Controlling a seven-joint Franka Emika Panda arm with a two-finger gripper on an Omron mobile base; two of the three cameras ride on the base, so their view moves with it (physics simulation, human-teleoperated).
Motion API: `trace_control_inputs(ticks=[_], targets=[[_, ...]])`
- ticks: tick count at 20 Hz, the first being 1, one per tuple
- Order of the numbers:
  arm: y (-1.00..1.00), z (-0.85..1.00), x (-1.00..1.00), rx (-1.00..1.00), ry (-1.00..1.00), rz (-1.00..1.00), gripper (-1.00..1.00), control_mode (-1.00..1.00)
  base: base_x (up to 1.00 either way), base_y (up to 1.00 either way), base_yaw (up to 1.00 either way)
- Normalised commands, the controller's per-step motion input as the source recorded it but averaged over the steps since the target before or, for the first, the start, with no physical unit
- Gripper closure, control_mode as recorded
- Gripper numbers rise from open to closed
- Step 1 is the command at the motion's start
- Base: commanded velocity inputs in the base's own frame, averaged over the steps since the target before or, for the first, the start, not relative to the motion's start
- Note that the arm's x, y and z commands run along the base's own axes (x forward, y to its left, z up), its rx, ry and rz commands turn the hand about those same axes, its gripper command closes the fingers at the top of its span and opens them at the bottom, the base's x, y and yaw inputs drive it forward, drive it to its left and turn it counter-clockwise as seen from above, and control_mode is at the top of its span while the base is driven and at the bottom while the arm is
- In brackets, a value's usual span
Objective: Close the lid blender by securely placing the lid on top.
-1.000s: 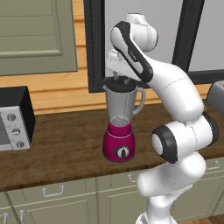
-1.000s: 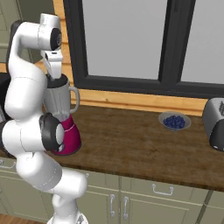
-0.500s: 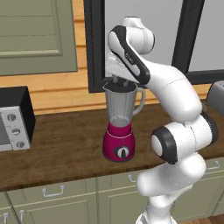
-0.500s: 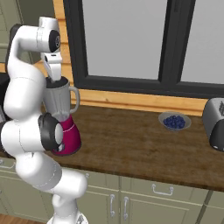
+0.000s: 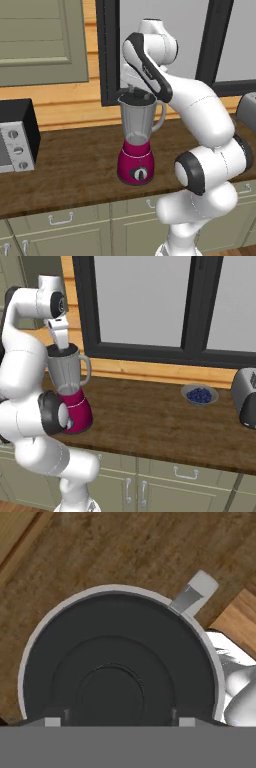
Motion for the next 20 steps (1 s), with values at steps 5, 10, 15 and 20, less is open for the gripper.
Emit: trace_control_inputs(ticks=[5,10,15,20], targets=[[0.00,0.00,-0.06,0.00,-0.15,0.00,-1.00,-1.00,0.00,0.00,0.00],[-0.10,0.24,-0.15,0.00,-0.19,0.01,-1.00,-1.00,0.00,0.00,0.00],[-0.52,0.17,-0.70,0.01,-0.26,0.02,-1.00,-1.00,0.00,0.00,0.00],[-0.55,-0.01,-1.00,0.15,-0.25,0.00,-1.00,-1.00,0.00,0.00,0.00]])
